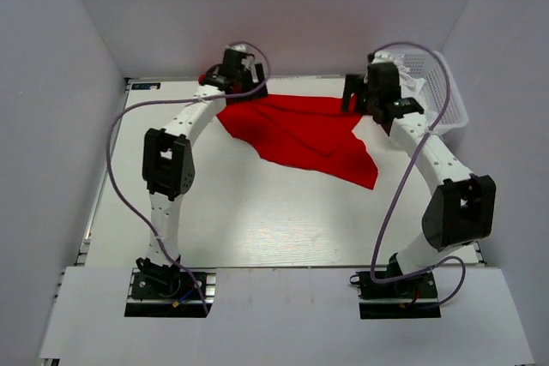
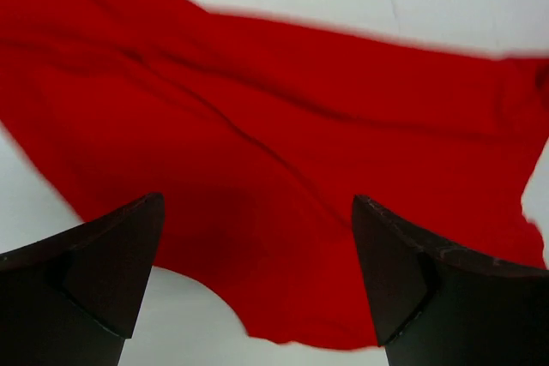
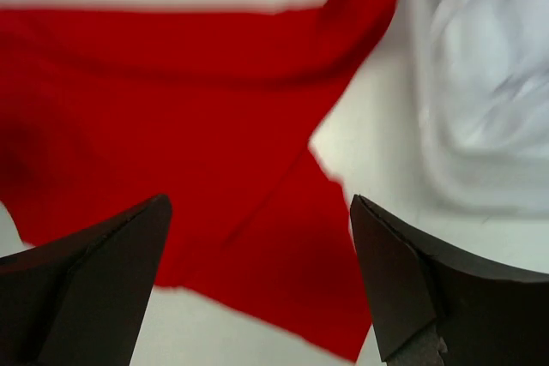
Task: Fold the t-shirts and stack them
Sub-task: Flatten out the tshirt
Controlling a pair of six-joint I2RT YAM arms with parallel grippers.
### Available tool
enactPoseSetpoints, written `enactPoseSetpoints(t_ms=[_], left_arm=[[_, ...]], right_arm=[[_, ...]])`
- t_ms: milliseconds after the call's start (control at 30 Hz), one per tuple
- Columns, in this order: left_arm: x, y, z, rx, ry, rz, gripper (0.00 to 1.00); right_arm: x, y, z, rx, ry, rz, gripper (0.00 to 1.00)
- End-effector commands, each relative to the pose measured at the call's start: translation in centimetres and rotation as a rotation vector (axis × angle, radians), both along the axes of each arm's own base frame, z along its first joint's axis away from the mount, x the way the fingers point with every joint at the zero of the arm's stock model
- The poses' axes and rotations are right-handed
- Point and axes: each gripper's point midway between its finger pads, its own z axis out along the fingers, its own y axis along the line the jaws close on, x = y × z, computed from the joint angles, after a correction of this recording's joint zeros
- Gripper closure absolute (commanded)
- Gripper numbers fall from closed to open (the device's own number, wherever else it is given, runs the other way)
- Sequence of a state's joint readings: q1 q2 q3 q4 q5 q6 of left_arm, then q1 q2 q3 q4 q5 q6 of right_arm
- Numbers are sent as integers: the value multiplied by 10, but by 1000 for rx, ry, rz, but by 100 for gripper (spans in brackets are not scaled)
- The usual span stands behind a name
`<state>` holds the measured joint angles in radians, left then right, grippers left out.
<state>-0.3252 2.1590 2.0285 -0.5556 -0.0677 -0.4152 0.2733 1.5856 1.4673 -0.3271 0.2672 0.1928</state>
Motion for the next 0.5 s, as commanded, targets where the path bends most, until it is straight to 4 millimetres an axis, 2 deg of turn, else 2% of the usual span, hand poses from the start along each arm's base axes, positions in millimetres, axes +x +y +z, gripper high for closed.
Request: enactPoseSetpoints(t_ms=[0, 67, 100, 200, 233, 267, 300, 400, 433, 467], left_arm=[[-40, -60, -39, -70, 152, -135, 0], [-44, -70, -52, -77, 167, -129, 0], [-50, -73, -66, -70, 185, -137, 0], [-50, -81, -72, -102, 180, -124, 0], [-56, -86, -82, -100, 201, -127, 0], [-51, -88, -78, -111, 176, -130, 0], [-50, -87, -90, -97, 193, -121, 0], [-49, -83, -106, -72, 230, -93, 0], [-51, -82, -118, -59, 259, -90, 0], [-50, -80, -119, -51, 255, -81, 0]], right_arm=[[-58, 23, -100, 83, 360, 103, 10], [-70, 23, -118, 62, 417, 133, 10], [-72, 21, -126, 46, 436, 134, 10], [-79, 17, -146, 19, 491, 130, 10], [-79, 18, -151, 19, 496, 135, 10], [-87, 17, -163, 14, 528, 140, 10], [-87, 16, -173, 19, 543, 131, 10], [-101, 20, -199, 39, 613, 145, 10], [-105, 22, -205, 51, 636, 139, 10], [-105, 26, -206, 63, 632, 147, 10]])
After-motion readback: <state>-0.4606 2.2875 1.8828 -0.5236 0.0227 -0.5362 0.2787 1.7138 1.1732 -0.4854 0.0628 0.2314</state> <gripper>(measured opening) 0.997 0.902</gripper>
